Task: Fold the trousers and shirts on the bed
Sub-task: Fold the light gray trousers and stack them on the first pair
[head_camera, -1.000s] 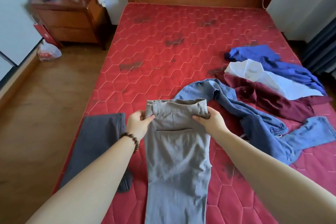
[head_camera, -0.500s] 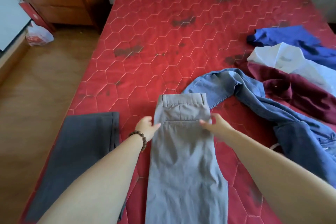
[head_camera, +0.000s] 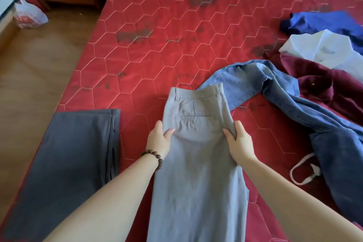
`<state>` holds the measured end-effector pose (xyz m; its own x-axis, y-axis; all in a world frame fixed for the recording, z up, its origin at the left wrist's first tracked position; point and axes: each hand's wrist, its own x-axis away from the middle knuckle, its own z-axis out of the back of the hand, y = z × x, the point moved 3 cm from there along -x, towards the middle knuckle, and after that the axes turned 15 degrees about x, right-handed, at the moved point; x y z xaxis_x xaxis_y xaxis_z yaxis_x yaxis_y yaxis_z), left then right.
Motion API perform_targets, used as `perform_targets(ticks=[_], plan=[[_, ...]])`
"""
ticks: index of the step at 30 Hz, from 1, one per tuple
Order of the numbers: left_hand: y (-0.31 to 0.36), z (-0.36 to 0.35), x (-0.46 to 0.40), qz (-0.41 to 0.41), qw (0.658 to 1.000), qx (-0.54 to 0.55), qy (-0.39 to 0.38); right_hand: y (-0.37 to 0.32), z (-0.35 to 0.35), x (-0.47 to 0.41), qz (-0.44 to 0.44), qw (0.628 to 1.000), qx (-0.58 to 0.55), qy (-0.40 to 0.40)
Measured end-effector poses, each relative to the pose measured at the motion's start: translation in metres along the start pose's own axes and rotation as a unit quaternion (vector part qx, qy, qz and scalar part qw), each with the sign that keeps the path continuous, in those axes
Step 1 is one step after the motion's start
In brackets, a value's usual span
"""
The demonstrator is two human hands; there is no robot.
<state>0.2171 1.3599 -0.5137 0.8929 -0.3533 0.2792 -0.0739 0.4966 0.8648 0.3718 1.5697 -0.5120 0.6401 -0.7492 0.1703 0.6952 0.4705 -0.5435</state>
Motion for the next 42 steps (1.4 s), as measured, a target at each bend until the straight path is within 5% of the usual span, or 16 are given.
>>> perform_targets(ticks=[4, 6, 8, 11, 14, 19, 25, 34, 42], plan=[[0.022, 0.010, -0.028, -0.014, 0.999, 0.011, 0.042, -0.018, 0.012, -0.038, 0.003, 1.000, 0.017, -0.017], [0.020, 0.013, -0.035, 0.001, 0.996, -0.071, 0.045, -0.020, 0.011, -0.048, -0.035, 0.993, 0.088, -0.075], [0.019, 0.009, -0.026, -0.070, 0.981, -0.176, 0.039, -0.019, 0.009, -0.043, -0.026, 0.981, 0.189, -0.043], [0.016, -0.018, 0.008, -0.221, 0.946, -0.235, -0.029, -0.035, -0.006, -0.004, 0.116, 0.952, 0.278, 0.055], [-0.003, -0.058, 0.045, -0.290, 0.908, -0.277, -0.123, -0.043, -0.045, 0.041, 0.251, 0.926, 0.279, 0.037], [-0.049, -0.058, 0.060, -0.261, 0.882, -0.369, -0.132, -0.001, -0.063, 0.065, 0.269, 0.892, 0.362, -0.012], [-0.062, -0.035, 0.064, -0.132, 0.913, -0.385, -0.033, 0.031, -0.048, 0.084, 0.180, 0.903, 0.389, 0.000], [-0.101, -0.043, 0.211, -0.165, 0.905, -0.375, -0.111, 0.028, -0.079, 0.234, 0.171, 0.924, 0.336, -0.060], [-0.117, -0.013, 0.239, -0.197, 0.900, -0.376, -0.096, 0.071, -0.055, 0.264, 0.105, 0.930, 0.346, -0.066]])
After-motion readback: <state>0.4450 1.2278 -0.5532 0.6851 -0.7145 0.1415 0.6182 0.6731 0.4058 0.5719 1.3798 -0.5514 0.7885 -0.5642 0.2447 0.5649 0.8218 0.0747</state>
